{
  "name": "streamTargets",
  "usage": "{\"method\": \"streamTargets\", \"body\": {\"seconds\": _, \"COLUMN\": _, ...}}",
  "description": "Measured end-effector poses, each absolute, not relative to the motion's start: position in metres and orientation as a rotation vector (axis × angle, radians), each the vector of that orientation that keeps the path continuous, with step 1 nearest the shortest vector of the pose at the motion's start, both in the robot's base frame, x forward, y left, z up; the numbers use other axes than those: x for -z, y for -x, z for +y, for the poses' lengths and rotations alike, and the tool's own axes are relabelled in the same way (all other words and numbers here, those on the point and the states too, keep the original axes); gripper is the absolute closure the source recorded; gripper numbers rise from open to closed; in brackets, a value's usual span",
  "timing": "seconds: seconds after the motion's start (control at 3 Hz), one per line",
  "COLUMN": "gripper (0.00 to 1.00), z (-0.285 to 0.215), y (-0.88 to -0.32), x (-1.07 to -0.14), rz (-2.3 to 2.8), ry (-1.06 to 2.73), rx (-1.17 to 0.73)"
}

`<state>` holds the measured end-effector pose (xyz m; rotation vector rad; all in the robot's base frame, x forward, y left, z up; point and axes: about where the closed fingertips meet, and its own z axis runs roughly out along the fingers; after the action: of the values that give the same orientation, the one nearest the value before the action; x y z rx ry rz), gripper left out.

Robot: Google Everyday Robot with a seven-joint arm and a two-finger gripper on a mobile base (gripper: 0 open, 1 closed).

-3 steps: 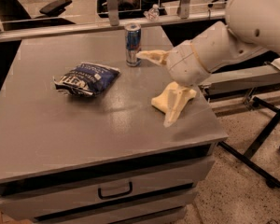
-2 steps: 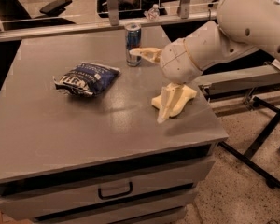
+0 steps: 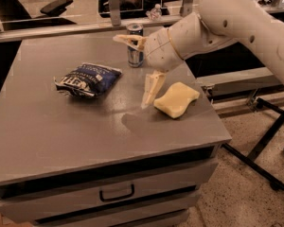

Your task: Pick blue chip bag

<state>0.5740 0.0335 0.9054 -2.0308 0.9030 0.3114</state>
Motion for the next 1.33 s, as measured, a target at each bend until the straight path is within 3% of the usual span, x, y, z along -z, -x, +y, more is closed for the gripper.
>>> {"method": "streamTargets", "body": {"seconds": 1.33, "gripper": 0.00, "z": 0.132, "y": -0.580, "x": -0.891, "rz": 0.870, "ry": 1.941, "rx": -0.459}}
